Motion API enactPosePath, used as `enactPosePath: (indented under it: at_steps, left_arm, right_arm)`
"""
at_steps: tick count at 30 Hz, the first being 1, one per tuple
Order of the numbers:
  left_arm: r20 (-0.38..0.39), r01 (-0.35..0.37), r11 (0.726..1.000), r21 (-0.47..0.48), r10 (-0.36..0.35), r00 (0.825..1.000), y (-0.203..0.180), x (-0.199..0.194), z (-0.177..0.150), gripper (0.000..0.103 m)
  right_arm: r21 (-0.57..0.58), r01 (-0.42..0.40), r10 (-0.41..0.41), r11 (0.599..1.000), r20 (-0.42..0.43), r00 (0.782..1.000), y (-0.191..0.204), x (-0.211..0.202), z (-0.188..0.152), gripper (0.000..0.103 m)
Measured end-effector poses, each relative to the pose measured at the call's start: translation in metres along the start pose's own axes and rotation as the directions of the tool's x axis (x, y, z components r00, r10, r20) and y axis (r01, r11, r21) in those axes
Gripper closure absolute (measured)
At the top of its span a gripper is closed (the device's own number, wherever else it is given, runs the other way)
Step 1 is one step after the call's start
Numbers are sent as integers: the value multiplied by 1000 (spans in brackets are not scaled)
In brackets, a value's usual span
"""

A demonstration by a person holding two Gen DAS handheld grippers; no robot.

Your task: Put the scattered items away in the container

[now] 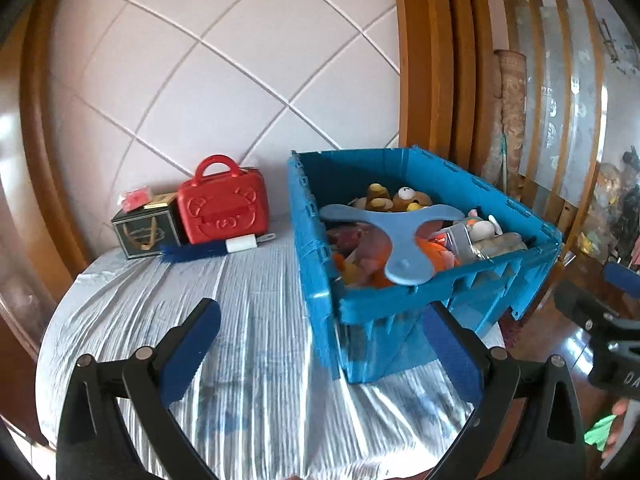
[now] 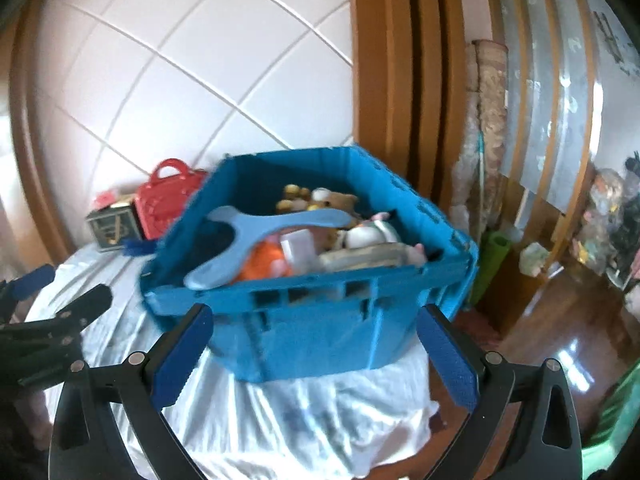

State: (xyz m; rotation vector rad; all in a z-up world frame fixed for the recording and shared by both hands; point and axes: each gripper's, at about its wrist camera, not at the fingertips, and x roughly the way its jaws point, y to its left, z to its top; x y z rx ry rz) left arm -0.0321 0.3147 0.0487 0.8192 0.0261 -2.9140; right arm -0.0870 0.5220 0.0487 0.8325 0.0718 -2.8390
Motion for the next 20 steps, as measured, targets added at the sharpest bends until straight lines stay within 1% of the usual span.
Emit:
enactPosePath:
  at_steps: [4,9,15,20]
  left_arm:
    - [16,12,1000,-11,-12,1000,10,-22,-6,1]
    - [24,23,1000,-11,-23,999,14,-34,-10,1]
    - [29,23,999,-25,-23,999,16,-41,-12,1]
    - [53,31,999,-27,-30,998,19,-47,-13,1]
  right_arm:
    - [-4,-6,6,1000,8,1000,16,-20,-11,0]
    - [3,-1,1,1000,26,1000,23,-39,-18,0]
    - [6,6,-6,1000,42,999,22,-51,-18,0]
    - [3,4,-4,1000,51,999,22,-55,-17,0]
